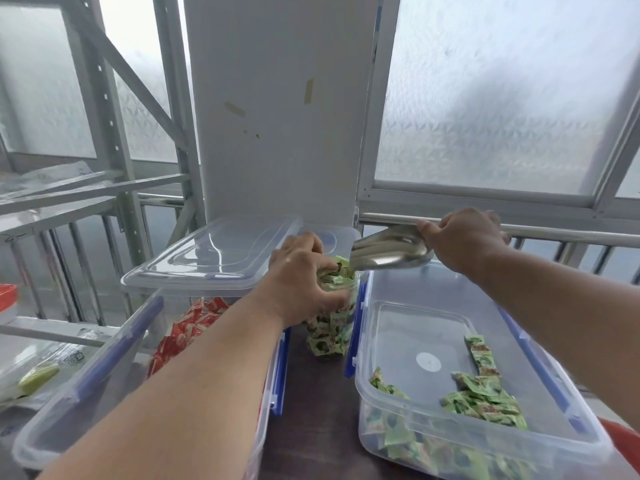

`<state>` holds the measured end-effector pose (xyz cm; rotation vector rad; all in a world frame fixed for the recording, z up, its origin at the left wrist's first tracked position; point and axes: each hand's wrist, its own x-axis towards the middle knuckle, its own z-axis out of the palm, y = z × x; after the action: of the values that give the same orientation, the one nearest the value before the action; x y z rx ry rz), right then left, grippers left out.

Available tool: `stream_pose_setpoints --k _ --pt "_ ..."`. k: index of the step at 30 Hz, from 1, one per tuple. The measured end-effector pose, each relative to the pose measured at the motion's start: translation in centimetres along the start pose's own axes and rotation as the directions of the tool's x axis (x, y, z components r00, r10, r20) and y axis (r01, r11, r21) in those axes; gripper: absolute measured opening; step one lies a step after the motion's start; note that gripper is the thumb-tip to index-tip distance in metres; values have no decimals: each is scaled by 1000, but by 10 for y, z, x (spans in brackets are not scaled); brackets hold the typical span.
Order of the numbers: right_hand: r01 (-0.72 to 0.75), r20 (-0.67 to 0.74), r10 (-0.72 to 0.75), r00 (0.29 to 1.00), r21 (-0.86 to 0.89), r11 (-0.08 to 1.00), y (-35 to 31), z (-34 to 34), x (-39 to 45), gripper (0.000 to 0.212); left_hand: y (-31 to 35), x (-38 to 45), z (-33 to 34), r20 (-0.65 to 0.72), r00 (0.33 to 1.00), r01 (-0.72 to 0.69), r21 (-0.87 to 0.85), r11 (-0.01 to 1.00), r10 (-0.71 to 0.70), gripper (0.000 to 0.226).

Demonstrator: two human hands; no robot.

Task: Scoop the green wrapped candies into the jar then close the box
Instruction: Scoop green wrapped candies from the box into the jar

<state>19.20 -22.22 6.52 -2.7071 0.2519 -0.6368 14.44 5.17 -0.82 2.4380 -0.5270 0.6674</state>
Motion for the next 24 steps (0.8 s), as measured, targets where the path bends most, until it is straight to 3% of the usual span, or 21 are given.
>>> stream_pose_setpoints --k 9,15,24 --pt "-80 38 83 996 -80 994 34 11 -11 59 0 -2 -2 1 1000 17 25 1000 -17 68" --pt "-174 74 173 982 11 985 54 32 -17 60 3 -2 -4 15 995 102 6 995 -102 58" --pt "-105 160 103 982 3 994 43 35 -44 60 5 3 -3 120 966 232 3 973 -231 54"
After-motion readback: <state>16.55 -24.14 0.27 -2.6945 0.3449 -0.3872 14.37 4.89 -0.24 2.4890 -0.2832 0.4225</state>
